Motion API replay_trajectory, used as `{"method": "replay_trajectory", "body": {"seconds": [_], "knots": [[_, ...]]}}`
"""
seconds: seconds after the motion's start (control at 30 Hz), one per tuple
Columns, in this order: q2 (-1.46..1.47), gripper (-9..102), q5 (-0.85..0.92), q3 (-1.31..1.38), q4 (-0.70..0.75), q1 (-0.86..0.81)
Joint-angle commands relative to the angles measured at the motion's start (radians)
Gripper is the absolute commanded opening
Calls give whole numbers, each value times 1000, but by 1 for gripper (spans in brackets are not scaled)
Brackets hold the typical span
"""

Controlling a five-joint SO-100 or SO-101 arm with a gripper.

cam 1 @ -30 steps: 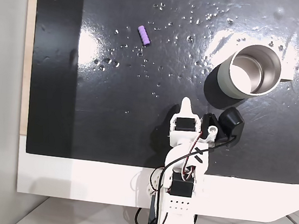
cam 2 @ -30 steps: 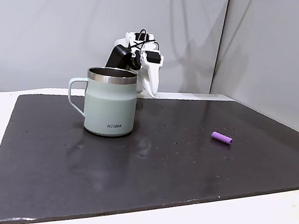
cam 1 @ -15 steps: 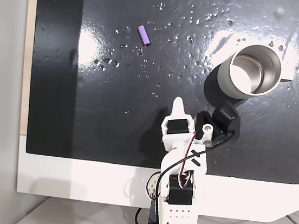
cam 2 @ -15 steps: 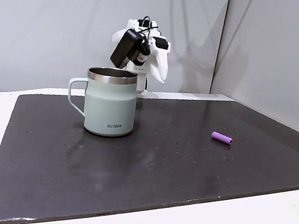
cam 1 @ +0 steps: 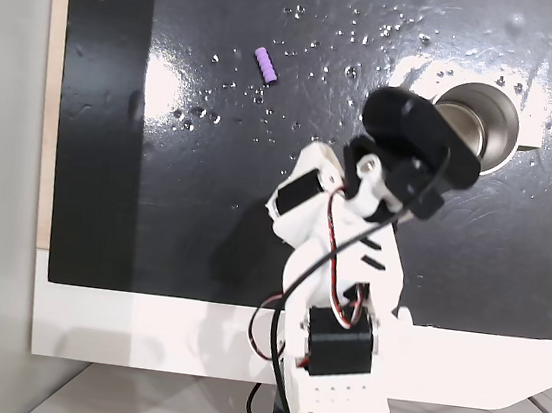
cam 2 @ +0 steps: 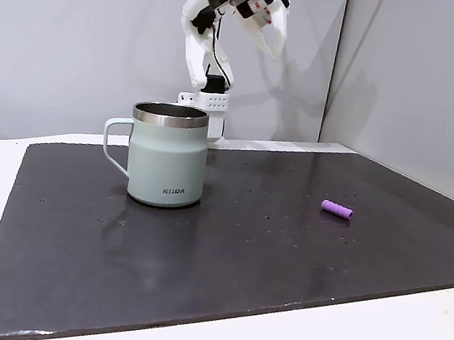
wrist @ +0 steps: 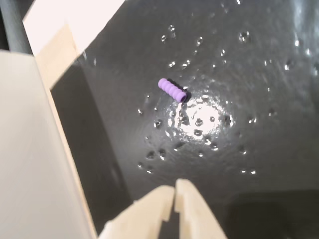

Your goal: Grasp a pengrip and put it in the cup.

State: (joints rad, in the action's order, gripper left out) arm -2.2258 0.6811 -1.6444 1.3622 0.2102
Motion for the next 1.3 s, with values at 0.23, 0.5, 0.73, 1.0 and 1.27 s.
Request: {"method": "replay_trajectory", "body": {"seconds": [0.23, 0.5, 0.73, 1.0, 1.27], "knots": [[380, 7, 382, 565, 172, 43], [479, 15, 681, 620, 181, 60], [644, 17, 819, 798, 209, 74], [833, 19, 899, 919, 230, 98], [1143, 21, 939, 1149, 268, 87]]}}
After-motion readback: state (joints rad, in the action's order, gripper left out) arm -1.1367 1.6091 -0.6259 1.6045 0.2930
